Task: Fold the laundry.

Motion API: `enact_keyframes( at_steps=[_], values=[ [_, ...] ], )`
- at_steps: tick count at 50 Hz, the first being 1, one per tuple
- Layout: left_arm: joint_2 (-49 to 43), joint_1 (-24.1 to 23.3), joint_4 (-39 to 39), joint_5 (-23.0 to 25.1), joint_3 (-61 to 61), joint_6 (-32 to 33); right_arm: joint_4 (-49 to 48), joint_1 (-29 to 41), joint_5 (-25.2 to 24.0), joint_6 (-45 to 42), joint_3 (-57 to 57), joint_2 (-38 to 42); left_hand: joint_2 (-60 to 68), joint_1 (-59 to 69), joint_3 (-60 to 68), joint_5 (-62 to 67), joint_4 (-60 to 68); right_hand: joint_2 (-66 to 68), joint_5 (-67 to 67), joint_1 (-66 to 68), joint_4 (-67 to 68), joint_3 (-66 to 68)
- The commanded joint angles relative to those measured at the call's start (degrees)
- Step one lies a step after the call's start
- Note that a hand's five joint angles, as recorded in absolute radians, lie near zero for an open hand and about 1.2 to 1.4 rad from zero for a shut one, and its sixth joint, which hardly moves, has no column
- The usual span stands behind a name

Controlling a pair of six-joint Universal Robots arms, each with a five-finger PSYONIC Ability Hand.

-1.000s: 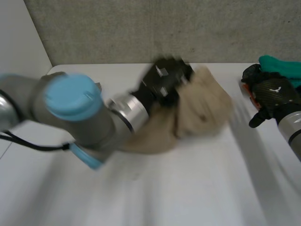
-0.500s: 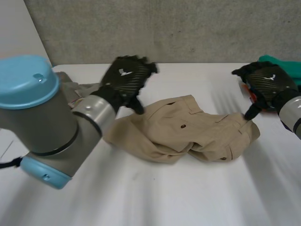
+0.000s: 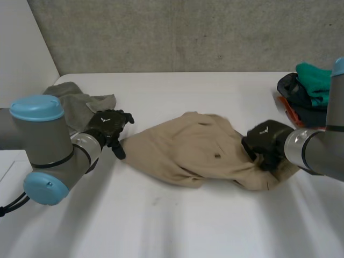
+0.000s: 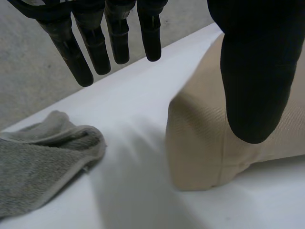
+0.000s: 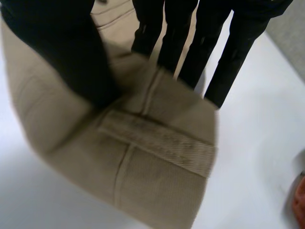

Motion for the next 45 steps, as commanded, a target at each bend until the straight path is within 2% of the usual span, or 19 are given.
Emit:
enact_keyframes(
  at_steps=[1, 5, 6, 7, 8, 9, 12, 14, 19, 22, 27, 30, 35, 42, 44, 45],
  values=[
    [-0.25, -0.08, -2.37, 1.23, 0.79, -3.37, 3.28, -0.47, 2.12, -3.28, 7.29, -5.59, 0.22, -0.33, 0.09, 1.33, 0.66, 21.06, 22.27, 25.11, 21.96, 21.94],
    [-0.34, -0.25, -2.37, 1.23, 0.87, -3.37, 8.28, -0.55, 2.04, -8.55, 10.90, -12.37, 0.22, -0.34, 0.08, 1.33, 0.66, 21.06, 22.27, 25.11, 21.96, 21.94],
    [-0.34, -0.17, -2.37, 1.23, 0.87, -3.37, 8.91, -0.73, 1.95, -9.35, 11.17, -12.83, 0.22, -0.34, 0.08, 1.33, 0.66, 15.79, 17.00, 19.84, 16.69, 16.67],
    [-0.42, 0.18, -2.46, 1.23, 0.96, -3.46, 9.53, -0.91, 1.95, -10.06, 11.26, -13.27, 0.22, -0.34, 0.08, 1.33, 0.66, 3.74, 4.96, 7.80, 4.65, 4.63],
    [-0.60, 0.19, -2.46, 1.23, 0.96, -3.46, 9.97, -1.26, 1.95, -10.59, 10.91, -13.88, 0.22, -0.34, 0.08, 1.33, 0.66, -25.52, -24.30, -21.47, -24.61, -24.64],
    [-0.78, 0.10, -2.46, 1.32, 1.05, -3.37, 9.80, -1.26, 1.95, -10.68, 10.56, -14.06, 0.22, -0.34, 0.08, 1.33, 0.66, -35.30, -34.09, -31.25, -34.40, -34.42],
    [-2.18, -0.25, -2.46, 1.50, 1.23, -3.37, 7.27, -0.91, 1.86, -8.41, 7.50, -14.42, 2.56, 2.01, 2.43, 3.67, 3.00, -39.42, -38.21, -35.37, -38.51, -38.54],
    [-3.06, -0.34, -2.46, 1.76, 1.49, -3.28, 5.33, -0.91, 1.77, -5.86, 5.38, -14.42, 9.09, 8.54, 8.96, 10.20, 9.53, -41.45, -40.23, -37.40, -40.54, -40.57],
    [-3.59, -0.52, -2.72, 2.72, 1.58, -3.46, 1.02, -0.64, 1.60, 1.61, -0.68, -14.24, 41.36, 40.81, 41.23, 42.47, 41.80, -41.62, -40.41, -37.57, -40.72, -40.74],
    [-3.68, -0.52, -2.99, 2.73, 1.40, -3.46, -1.27, 0.41, 1.42, 4.34, -3.93, -12.67, 43.61, 43.06, 43.48, 44.72, 44.05, -41.63, -40.41, -37.58, -40.72, -40.74],
    [-2.98, -0.52, -3.25, 2.73, 0.87, -3.37, -7.24, 8.57, 2.91, 5.05, -10.95, -2.49, 50.50, 49.95, 50.37, 51.61, 50.94, -41.63, -40.41, -37.58, -40.72, -40.74],
    [-2.89, -0.34, -3.25, 2.64, 0.79, -3.20, -8.65, 10.60, 3.35, 5.23, -13.51, 1.74, 56.56, 56.00, 56.42, 57.67, 57.00, -41.63, -40.41, -37.58, -40.72, -40.74],
    [-2.97, -0.52, -3.25, 2.82, 0.79, -3.02, -9.71, 11.57, 3.27, 7.59, -19.39, 12.62, 59.56, 59.01, 59.43, 60.67, 60.00, -41.63, -40.41, -37.58, -40.72, -40.74],
    [-3.06, -0.95, -3.17, 2.90, 1.31, -2.84, -9.80, 11.49, 3.79, 9.36, -25.47, 23.54, 59.57, 59.02, 59.44, 60.68, 60.01, -37.60, -36.38, -33.55, -36.69, -36.72],
    [-3.06, -1.04, -2.99, 2.90, 1.75, -2.76, -9.89, 11.49, 4.23, 9.27, -28.10, 26.27, 59.57, 59.02, 59.44, 60.68, 60.01, -25.37, -24.16, -21.32, -24.47, -24.49],
    [-3.06, -0.96, -2.64, 2.90, 2.36, -2.58, -9.89, 11.49, 4.32, 9.19, -29.07, 26.97, 59.57, 59.02, 59.44, 60.68, 60.01, -14.65, -13.44, -10.60, -13.75, -13.77]
  ],
)
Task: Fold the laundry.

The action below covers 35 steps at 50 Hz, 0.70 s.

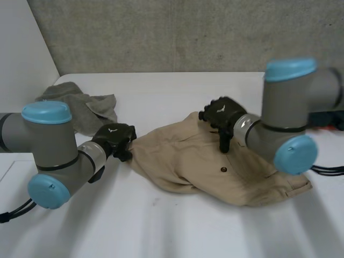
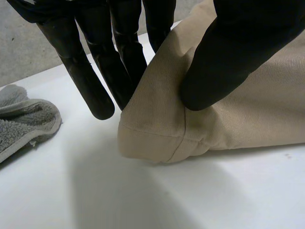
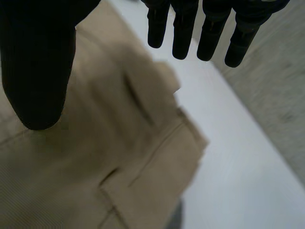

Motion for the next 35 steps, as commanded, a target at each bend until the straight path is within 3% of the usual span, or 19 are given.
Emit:
enact_keyframes(
  at_steps=[1, 2, 7, 10, 14, 18, 26, 32, 35],
  values=[
    [-0.07, -0.38, 0.77, 0.02, 1.97, 0.58, -0.07, -0.34, 0.91, 0.43, -7.22, 8.68, 11.66, 14.98, 12.23, 13.39, 11.46, 39.78, 41.87, 40.19, 40.85, 41.02],
    [-0.24, -0.47, 0.86, 0.02, 2.67, 0.93, -1.03, -0.34, 1.44, 1.03, -9.23, 8.86, 11.66, 14.98, 12.23, 13.39, 11.46, 59.53, 61.62, 59.94, 60.60, 60.77],
    [-0.86, -0.56, 2.70, -0.33, 12.95, 4.53, -17.70, -0.78, 2.06, 3.58, -10.92, 2.20, 11.66, 14.98, 12.23, 13.39, 11.46, 59.73, 61.82, 60.14, 60.80, 60.97],
    [-0.68, -0.38, 7.88, -0.16, 21.91, 8.40, -29.84, -1.22, 3.37, 5.43, -10.13, -2.82, 11.66, 14.98, 12.23, 13.39, 11.46, 59.73, 61.82, 60.14, 60.80, 60.97],
    [0.11, -0.30, 22.81, -0.42, 32.73, 11.04, -44.67, -1.75, 5.31, 5.70, -10.57, -7.21, 11.66, 14.98, 12.23, 13.39, 11.46, 59.73, 61.82, 60.14, 60.80, 60.97],
    [1.78, -0.47, 32.14, -1.12, 36.69, 10.69, -51.29, -1.93, 5.31, 6.31, -11.01, -9.85, 11.66, 14.98, 12.23, 13.39, 11.46, 59.73, 61.82, 60.14, 60.80, 60.97],
    [2.92, -2.05, 32.85, -2.00, 30.74, 10.69, -50.70, -2.10, 5.05, 6.31, -8.21, -10.30, 11.66, 14.98, 12.23, 13.39, 11.46, 59.73, 61.82, 60.14, 60.80, 60.97],
    [7.40, -3.11, 32.07, -3.67, 15.62, 11.40, -47.98, -2.37, 4.78, 6.31, 0.32, -10.65, 11.66, 14.98, 12.23, 13.39, 11.46, 59.73, 61.82, 60.14, 60.80, 60.97],
    [9.68, -3.98, 30.93, -3.50, 7.73, 11.48, -42.10, -2.45, 4.96, 5.88, 6.47, -11.09, 11.66, 14.98, 12.23, 13.39, 11.46, 59.73, 61.82, 60.14, 60.80, 60.97]
  ],
)
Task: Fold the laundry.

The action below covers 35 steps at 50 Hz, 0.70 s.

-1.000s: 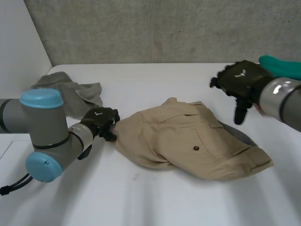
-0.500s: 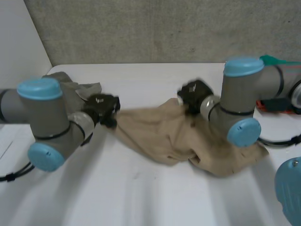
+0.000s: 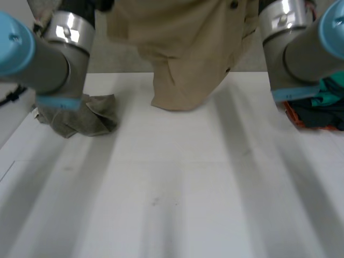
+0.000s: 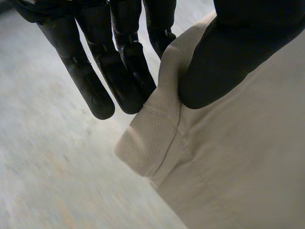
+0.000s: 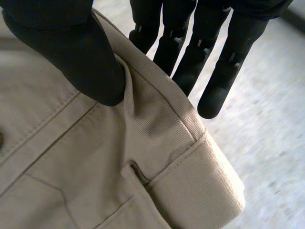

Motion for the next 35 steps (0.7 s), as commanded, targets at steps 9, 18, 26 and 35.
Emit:
enact_keyframes(
  at_steps=[9, 18, 26, 35],
  values=[
    [6.27, -4.20, -9.53, -0.52, -34.43, 1.34, 29.25, -3.20, -1.27, -1.08, 27.65, -0.62, 11.44, 14.98, 11.69, 12.53, 11.32, 12.42, 13.25, 15.14, 11.40, 11.86],
    [14.09, -6.04, -27.71, -1.05, -43.84, 7.85, 38.84, -5.49, -2.59, -6.87, 37.68, -9.39, 11.44, 14.98, 11.69, 12.53, 11.32, 12.42, 13.25, 15.14, 11.40, 11.86],
    [25.60, -9.38, -54.25, -1.76, -47.10, 10.84, 63.27, -5.93, -2.42, -22.08, 45.59, -19.24, 11.44, 14.98, 11.69, 12.53, 11.32, 12.42, 13.25, 15.14, 11.40, 11.86],
    [26.23, -17.12, -63.08, -1.75, -45.43, 11.45, 63.12, -6.02, -2.59, -24.90, 51.31, -25.05, 11.44, 14.98, 11.69, 12.53, 11.32, 12.42, 13.25, 15.14, 11.40, 11.86]
  ],
)
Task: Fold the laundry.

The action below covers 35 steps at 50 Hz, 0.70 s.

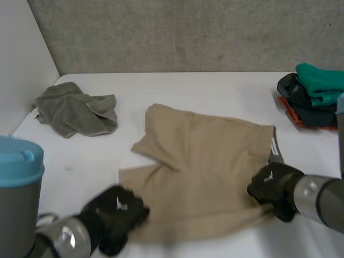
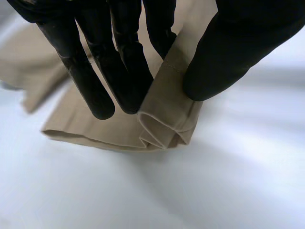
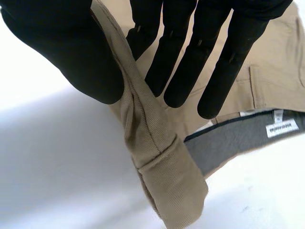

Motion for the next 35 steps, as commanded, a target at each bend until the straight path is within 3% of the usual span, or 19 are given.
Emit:
enact_keyframes(
  at_steps=[1, 7, 11, 15, 25, 35],
  values=[
    [-0.97, -3.92, 0.60, -0.36, 1.97, 0.55, -2.01, -0.07, -0.04, -0.72, 3.29, -2.39, 11.25, 14.82, 11.57, 12.41, 11.17, 12.42, 13.25, 15.19, 11.34, 11.82],
    [-8.70, -3.74, 9.75, -2.11, 6.89, 2.75, -3.94, -0.33, -0.04, -0.46, 4.88, -2.22, 11.25, 14.82, 11.57, 12.41, 11.17, 12.42, 13.25, 15.19, 11.34, 11.82],
    [-14.32, -2.78, 14.93, -4.13, 11.46, 3.54, -10.87, -0.33, 0.05, 0.68, 4.26, -1.60, 11.25, 14.82, 11.57, 12.41, 11.17, 12.42, 13.25, 15.19, 11.34, 11.82],
    [-20.56, -0.05, 19.86, -5.10, 17.69, 4.16, -18.51, -0.33, 0.66, 1.29, 0.50, 2.95, 11.25, 14.82, 11.57, 12.41, 11.17, 12.42, 13.25, 15.19, 11.34, 11.82],
    [-35.94, 2.67, 26.89, -4.66, 38.35, 5.21, -22.83, -0.42, 2.25, 9.47, -13.04, 14.39, 11.25, 14.82, 11.57, 12.41, 11.17, 12.42, 13.25, 15.19, 11.34, 11.82],
    [-51.06, 4.87, 43.94, -4.31, 58.21, 6.00, -46.72, -0.33, 5.49, 9.82, -20.86, 24.57, 11.25, 14.82, 11.57, 12.41, 11.17, 12.42, 13.25, 15.19, 11.34, 11.82]
  ],
)
